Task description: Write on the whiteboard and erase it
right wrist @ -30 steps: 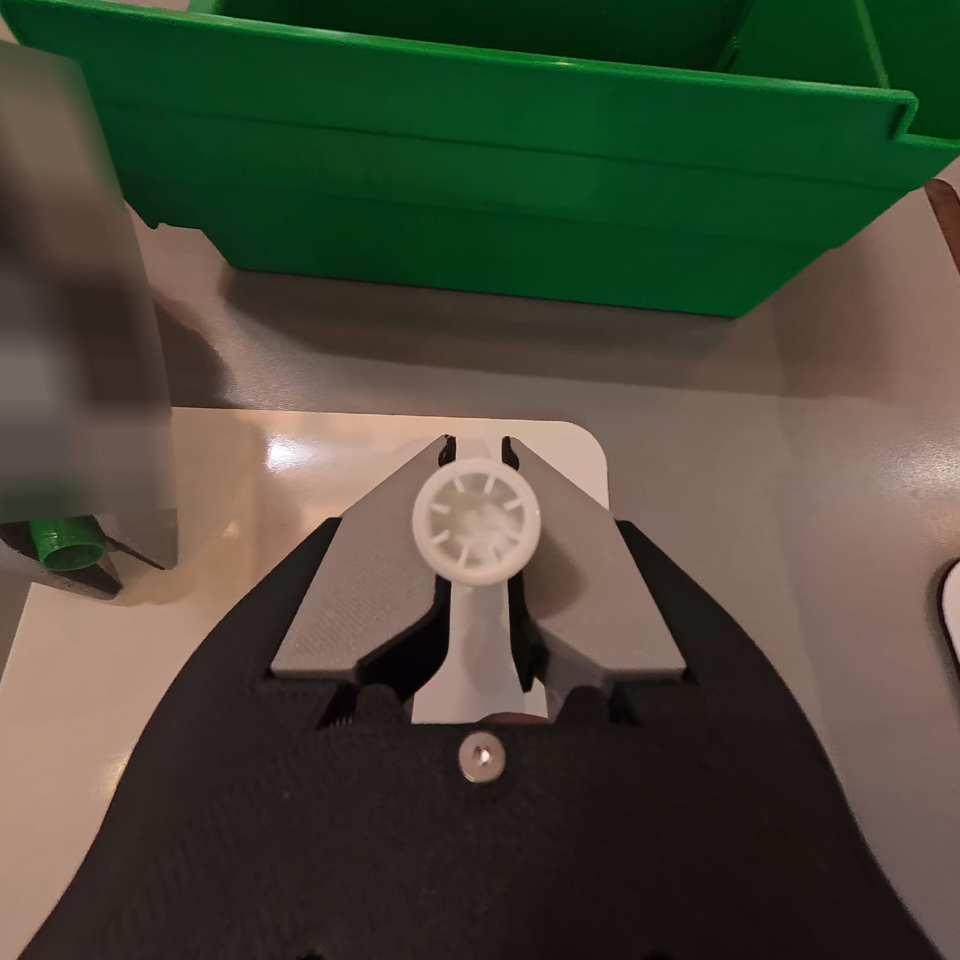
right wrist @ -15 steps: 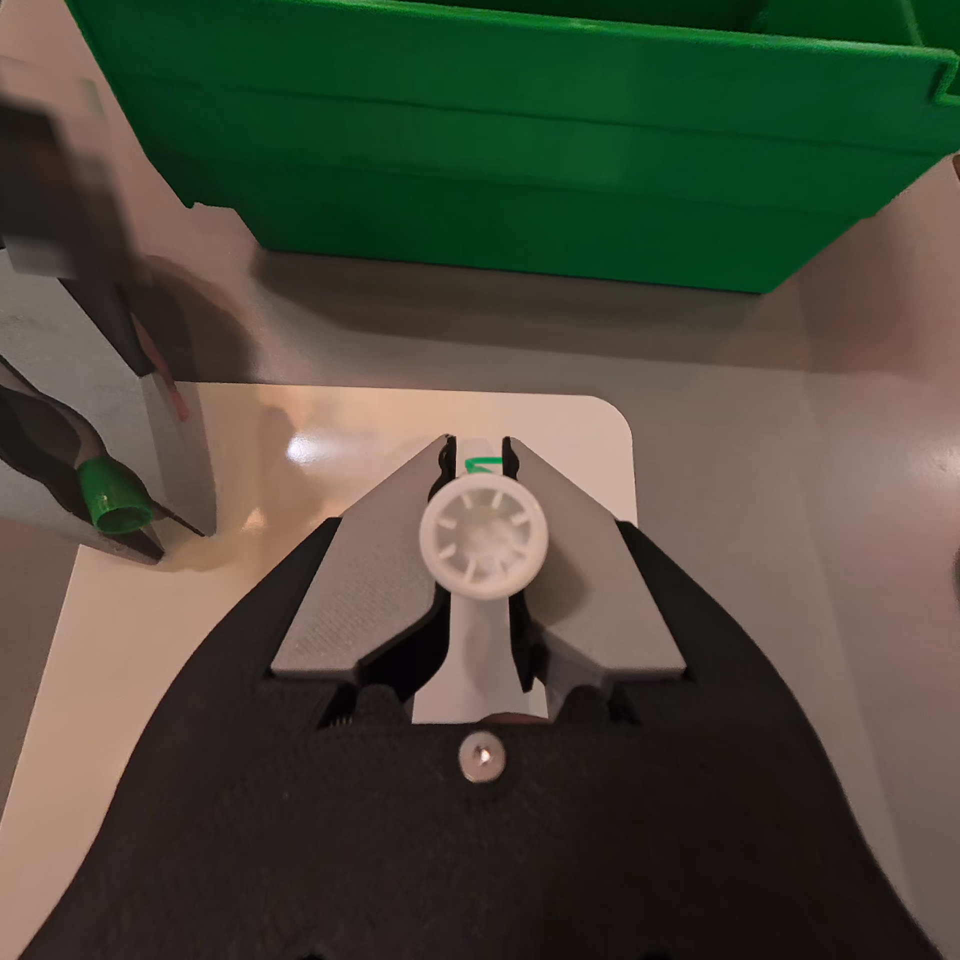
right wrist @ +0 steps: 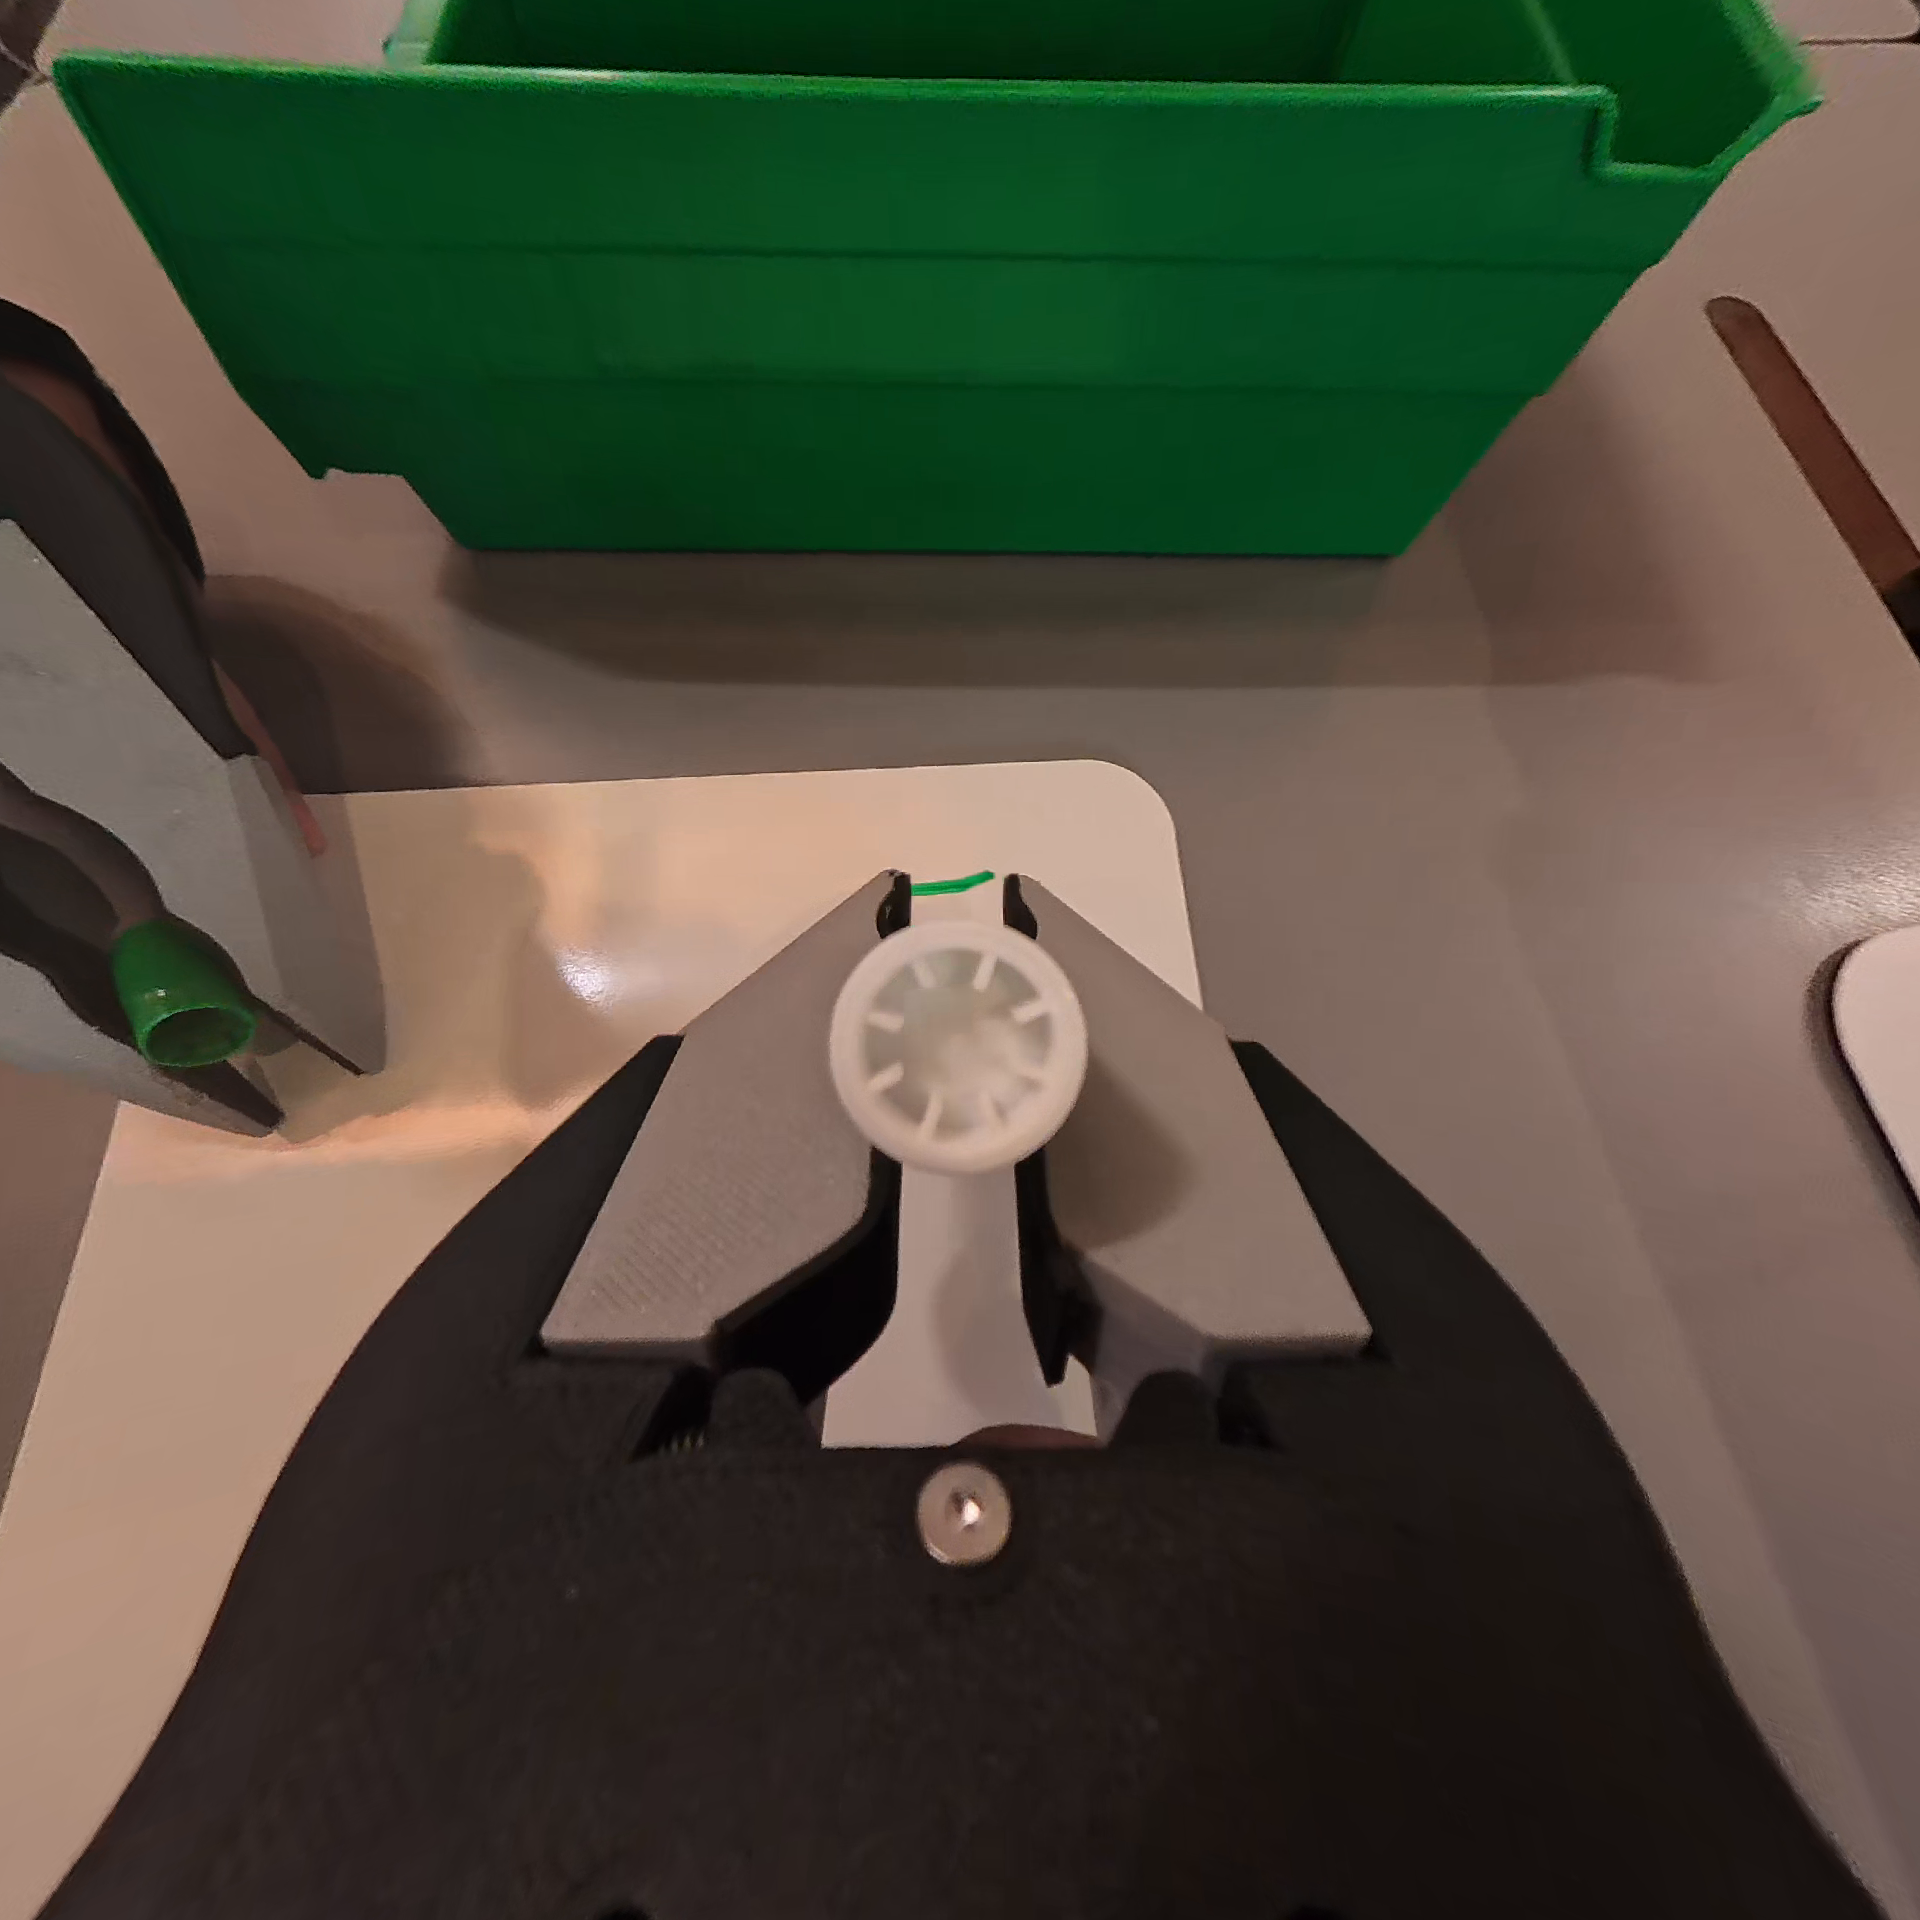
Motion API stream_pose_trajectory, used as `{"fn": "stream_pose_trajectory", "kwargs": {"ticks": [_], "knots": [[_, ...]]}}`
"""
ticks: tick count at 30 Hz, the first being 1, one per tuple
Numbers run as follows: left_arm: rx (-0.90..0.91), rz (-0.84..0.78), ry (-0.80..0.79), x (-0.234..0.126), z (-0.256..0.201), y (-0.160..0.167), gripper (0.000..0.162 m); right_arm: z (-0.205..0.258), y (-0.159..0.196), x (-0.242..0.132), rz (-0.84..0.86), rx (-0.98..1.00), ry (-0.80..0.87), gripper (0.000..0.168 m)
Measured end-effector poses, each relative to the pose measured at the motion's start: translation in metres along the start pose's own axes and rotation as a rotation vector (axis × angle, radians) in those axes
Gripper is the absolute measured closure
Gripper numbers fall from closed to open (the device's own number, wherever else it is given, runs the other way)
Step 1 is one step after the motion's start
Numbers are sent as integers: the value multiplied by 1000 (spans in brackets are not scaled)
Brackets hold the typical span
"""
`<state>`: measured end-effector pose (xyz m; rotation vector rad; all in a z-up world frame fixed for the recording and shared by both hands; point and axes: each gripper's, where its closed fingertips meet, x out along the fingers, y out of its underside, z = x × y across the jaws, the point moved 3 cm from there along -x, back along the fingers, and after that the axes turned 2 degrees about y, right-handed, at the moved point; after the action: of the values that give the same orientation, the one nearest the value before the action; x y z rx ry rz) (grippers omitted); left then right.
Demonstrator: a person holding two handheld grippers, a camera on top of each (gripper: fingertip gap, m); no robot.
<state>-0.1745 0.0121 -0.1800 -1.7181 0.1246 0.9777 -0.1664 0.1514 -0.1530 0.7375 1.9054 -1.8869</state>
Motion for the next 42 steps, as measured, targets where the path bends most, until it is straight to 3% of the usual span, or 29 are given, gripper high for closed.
{"fn": "stream_pose_trajectory", "kwargs": {"ticks": [18, 29, 42], "knots": [[-3, 0, 4, 0, 0, 0, 147, -5, 1, 6, 112, -51, 5, 154], [-2, 0, 3, 0, 0, 0, 147, 19, 3, 0, 146, -73, -73, 153], [-5, -1, 6, 0, 0, 0, 147, -5, -3, 2, 86, -31, 37, 154]]}}
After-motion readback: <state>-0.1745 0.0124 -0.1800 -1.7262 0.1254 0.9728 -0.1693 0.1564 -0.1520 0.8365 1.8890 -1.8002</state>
